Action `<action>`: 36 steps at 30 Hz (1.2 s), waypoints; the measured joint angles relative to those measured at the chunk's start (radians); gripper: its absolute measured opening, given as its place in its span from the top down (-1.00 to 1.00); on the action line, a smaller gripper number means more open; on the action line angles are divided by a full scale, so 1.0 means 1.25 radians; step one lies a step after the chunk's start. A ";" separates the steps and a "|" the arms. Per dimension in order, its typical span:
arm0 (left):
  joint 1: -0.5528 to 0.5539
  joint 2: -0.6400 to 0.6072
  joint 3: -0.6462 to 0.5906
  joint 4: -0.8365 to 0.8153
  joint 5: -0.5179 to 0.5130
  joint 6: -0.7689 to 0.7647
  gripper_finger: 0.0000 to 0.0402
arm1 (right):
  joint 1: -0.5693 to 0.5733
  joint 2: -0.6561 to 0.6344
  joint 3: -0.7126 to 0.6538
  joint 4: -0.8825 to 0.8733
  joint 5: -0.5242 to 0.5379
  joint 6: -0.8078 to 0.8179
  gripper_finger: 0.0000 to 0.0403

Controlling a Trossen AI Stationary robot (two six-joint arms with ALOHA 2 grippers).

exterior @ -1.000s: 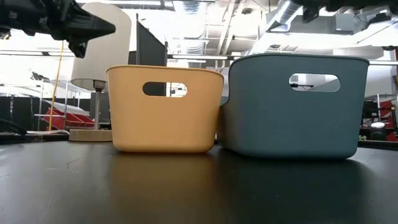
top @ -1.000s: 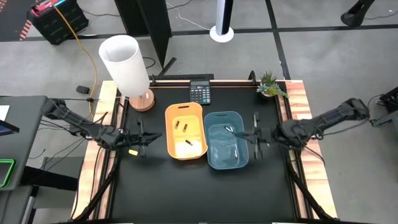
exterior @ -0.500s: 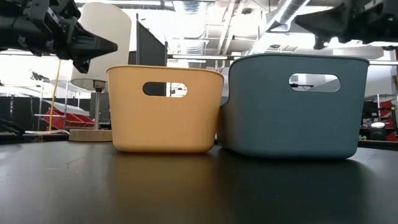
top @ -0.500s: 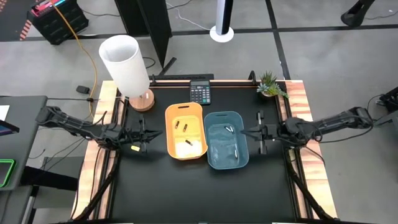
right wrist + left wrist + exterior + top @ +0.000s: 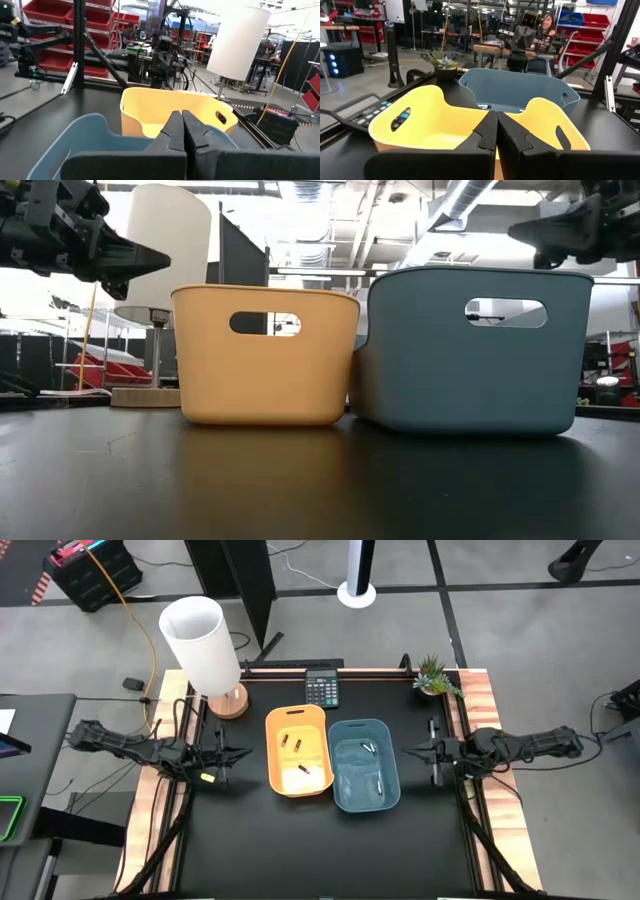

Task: Sort batteries
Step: Return to Home Position

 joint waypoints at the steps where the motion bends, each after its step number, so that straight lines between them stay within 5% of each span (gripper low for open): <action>1: 0.000 -0.018 0.000 -0.015 0.001 0.006 1.00 | 0.000 -0.025 0.000 -0.026 0.000 0.000 1.00; 6: 0.000 -0.079 0.000 -0.048 0.038 0.037 1.00 | 0.000 -0.115 0.000 -0.136 0.000 0.001 1.00; 20: 0.043 -0.094 -0.051 0.054 0.142 0.056 1.00 | 0.000 -0.114 -0.105 -0.020 -0.036 -0.001 1.00; 36: 0.162 -0.092 -0.053 0.007 0.235 0.021 1.00 | 0.000 -0.114 -0.106 -0.030 -0.068 -0.014 1.00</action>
